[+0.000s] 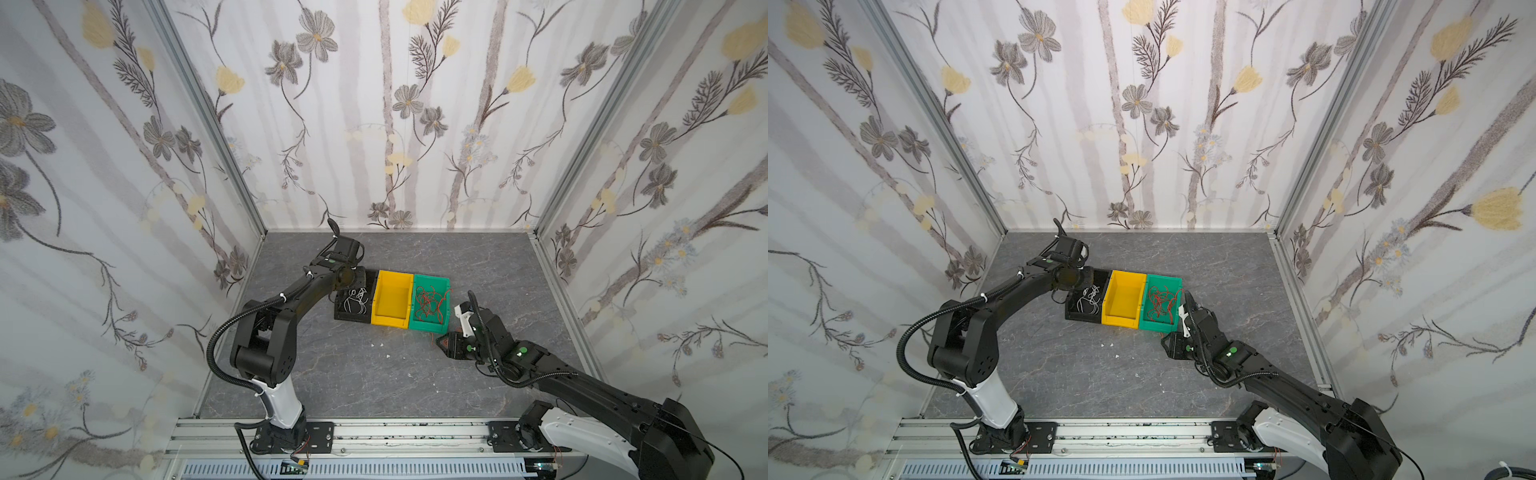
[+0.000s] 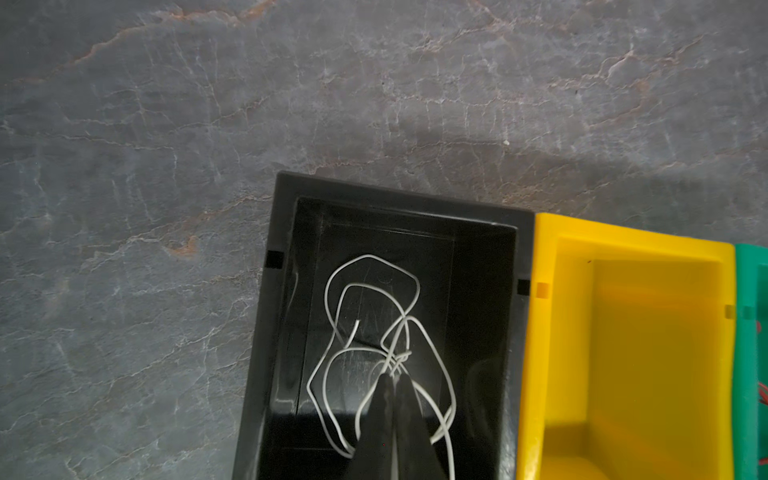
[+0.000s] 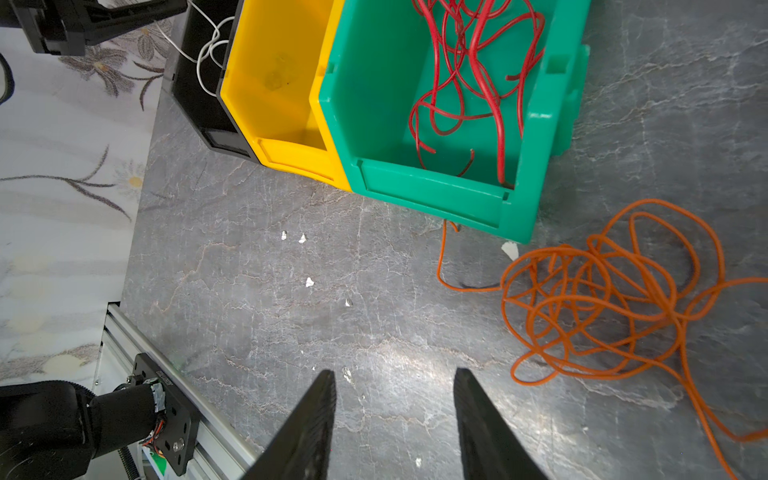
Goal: Untangle the cables
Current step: 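Carry the white wire to the black bin with the left gripper and release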
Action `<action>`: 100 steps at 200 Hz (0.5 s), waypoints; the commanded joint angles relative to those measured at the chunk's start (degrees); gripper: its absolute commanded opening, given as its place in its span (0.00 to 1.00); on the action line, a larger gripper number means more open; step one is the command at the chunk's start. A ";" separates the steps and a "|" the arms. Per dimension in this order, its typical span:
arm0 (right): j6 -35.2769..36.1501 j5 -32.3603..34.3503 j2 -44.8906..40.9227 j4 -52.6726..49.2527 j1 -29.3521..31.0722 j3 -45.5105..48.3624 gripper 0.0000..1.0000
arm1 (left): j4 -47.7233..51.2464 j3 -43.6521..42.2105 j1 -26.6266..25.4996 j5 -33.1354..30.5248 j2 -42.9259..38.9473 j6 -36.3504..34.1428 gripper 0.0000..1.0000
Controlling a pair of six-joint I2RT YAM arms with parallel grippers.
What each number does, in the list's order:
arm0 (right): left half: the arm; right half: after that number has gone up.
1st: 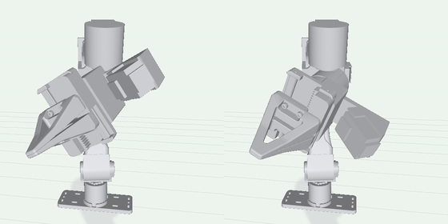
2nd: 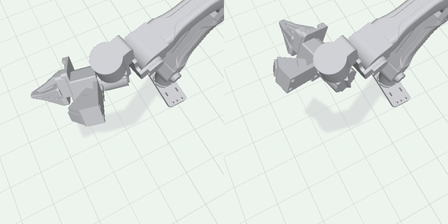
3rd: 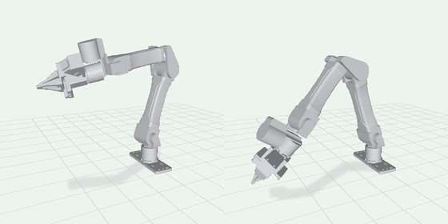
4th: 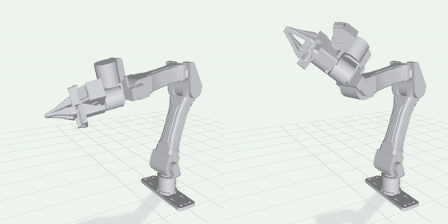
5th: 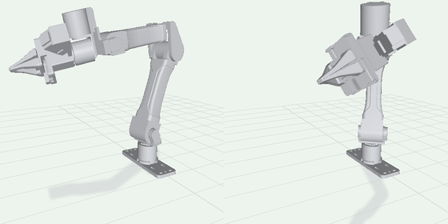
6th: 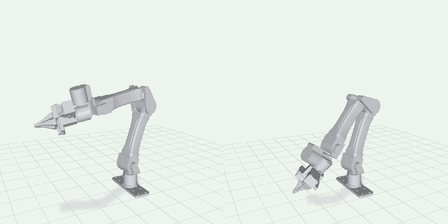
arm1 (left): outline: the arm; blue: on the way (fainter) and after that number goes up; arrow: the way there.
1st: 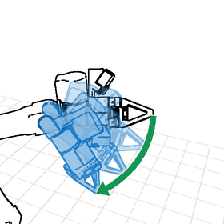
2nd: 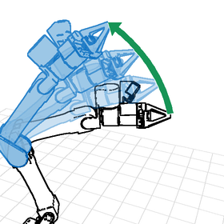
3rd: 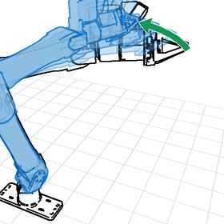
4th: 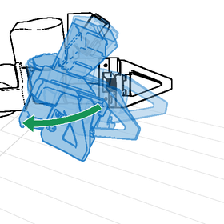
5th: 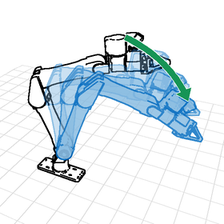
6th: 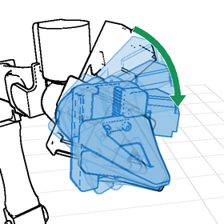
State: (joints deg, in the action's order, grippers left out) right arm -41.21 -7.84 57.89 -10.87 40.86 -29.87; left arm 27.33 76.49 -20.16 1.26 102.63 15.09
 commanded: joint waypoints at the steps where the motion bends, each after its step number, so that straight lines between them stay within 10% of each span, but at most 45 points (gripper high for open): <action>1: -0.75 1.64 -1.05 -1.25 0.01 0.31 0.48 | 1.33 2.39 -0.05 -1.78 2.78 0.45 0.05; 50: -0.80 2.55 -3.59 -3.44 -0.04 0.50 0.49 | 4.53 5.26 -0.41 -3.93 1.00 0.16 0.56; 100: -0.59 5.57 -5.95 -6.47 -0.17 0.12 0.49 | 7.52 6.08 -2.13 -2.37 -5.79 -1.89 0.68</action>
State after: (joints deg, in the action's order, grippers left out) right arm -41.54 -5.41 53.08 -14.94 40.80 -29.45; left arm 32.80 82.30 -21.23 -1.91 100.25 14.52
